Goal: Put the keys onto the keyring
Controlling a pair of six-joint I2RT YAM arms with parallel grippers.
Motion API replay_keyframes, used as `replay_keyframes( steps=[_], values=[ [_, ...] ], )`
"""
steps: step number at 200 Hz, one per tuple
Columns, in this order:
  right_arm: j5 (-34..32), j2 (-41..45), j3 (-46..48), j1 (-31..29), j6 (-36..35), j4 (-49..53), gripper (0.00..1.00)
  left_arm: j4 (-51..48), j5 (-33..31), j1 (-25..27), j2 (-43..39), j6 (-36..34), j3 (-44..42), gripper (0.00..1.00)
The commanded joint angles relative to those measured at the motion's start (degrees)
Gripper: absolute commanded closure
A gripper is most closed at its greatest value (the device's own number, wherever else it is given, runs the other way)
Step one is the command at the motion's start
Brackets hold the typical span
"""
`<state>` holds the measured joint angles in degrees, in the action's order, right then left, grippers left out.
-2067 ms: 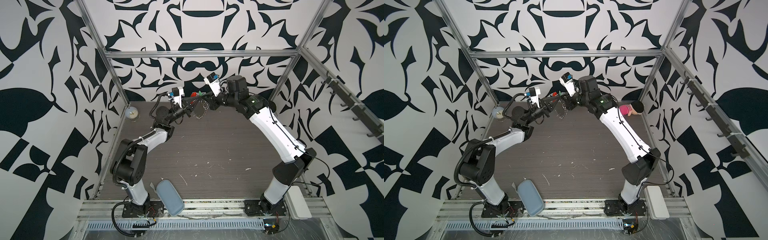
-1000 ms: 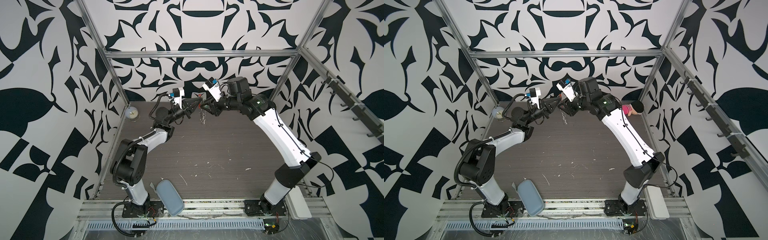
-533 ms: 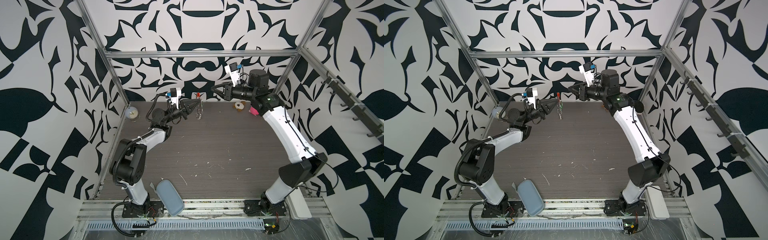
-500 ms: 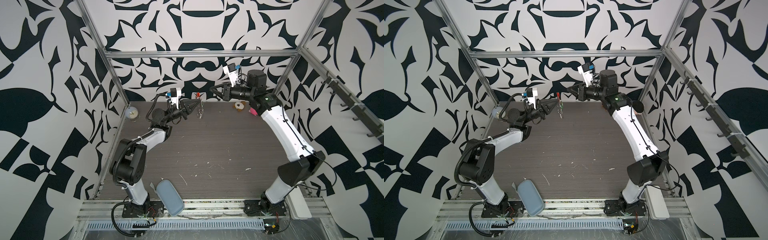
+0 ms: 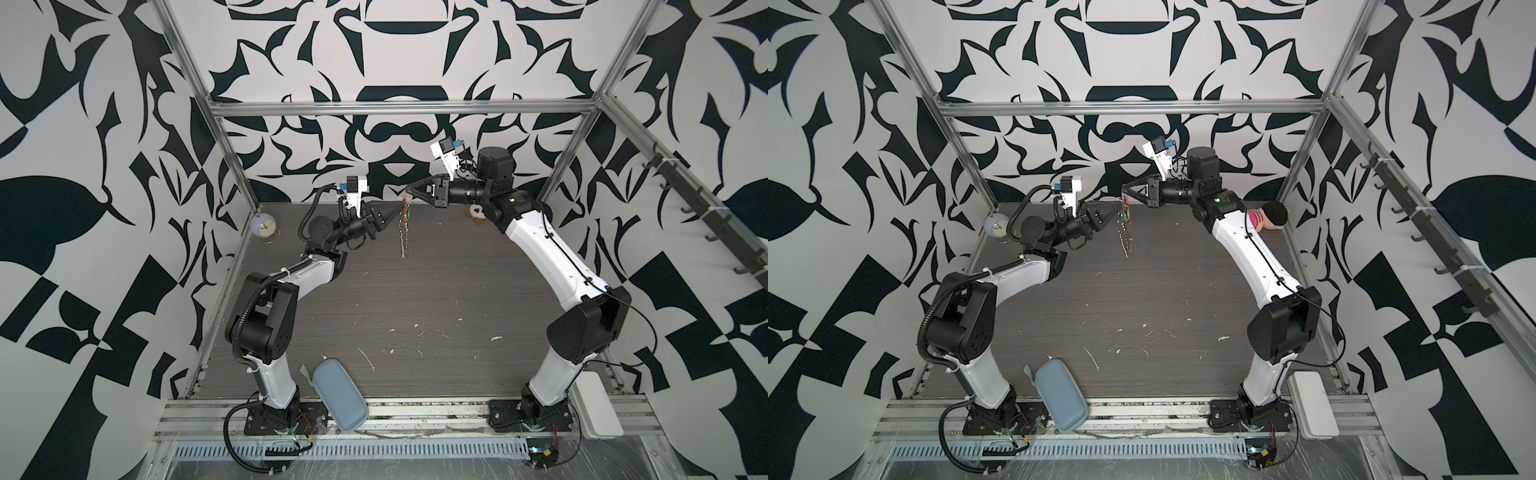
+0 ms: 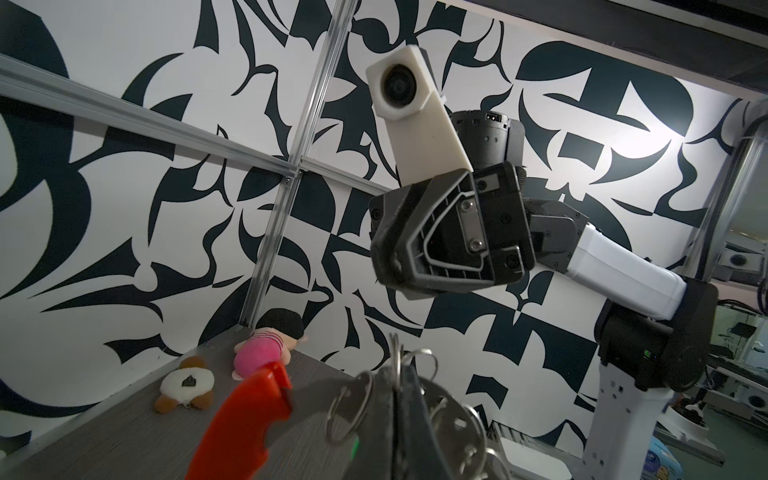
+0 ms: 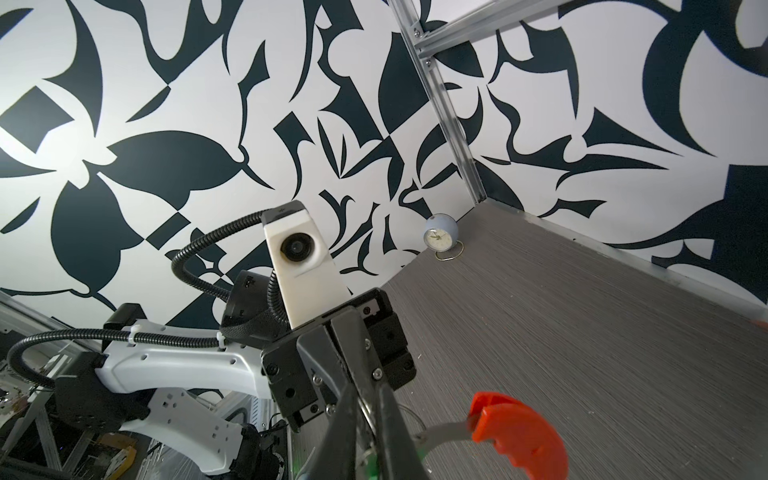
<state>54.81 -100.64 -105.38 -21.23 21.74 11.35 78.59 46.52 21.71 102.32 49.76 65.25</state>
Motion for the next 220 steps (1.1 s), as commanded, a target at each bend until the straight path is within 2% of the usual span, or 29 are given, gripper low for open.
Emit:
replay_keyframes(
  steps=[1, 82, 117, 157, 180, 202, 220],
  values=[
    [1.97, 2.20, 0.72, -0.69, 0.34, -2.87, 0.86, 4.03, -0.07, -0.25, -0.42, 1.22, 2.49, 1.00],
    [2.09, 1.94, 1.41, -1.97, -1.39, -0.74, 0.86, 4.02, -0.20, -0.10, -0.46, 2.04, 3.21, 1.00],
    [1.72, 1.92, 1.70, -1.99, -2.05, 0.04, 0.93, 4.02, -0.29, -0.10, -0.61, 2.08, 3.37, 1.00],
    [2.41, 1.94, 1.76, -2.14, -2.04, 0.20, 0.96, 3.98, -0.42, -0.17, -0.37, 2.11, 3.92, 1.00],
    [3.31, 1.55, 1.33, -2.30, -1.98, 0.51, 0.93, 3.95, -0.43, -0.15, -0.11, 2.21, 4.09, 1.00],
    [4.30, 1.15, 0.90, -2.41, -2.05, 1.08, 0.83, 3.98, -0.20, -0.05, 0.09, 2.36, 4.09, 1.00],
    [4.59, 0.88, 0.78, -2.48, -2.14, 1.39, 0.83, 3.98, -0.07, 0.08, 0.07, 2.40, 4.14, 1.00]
  ],
)
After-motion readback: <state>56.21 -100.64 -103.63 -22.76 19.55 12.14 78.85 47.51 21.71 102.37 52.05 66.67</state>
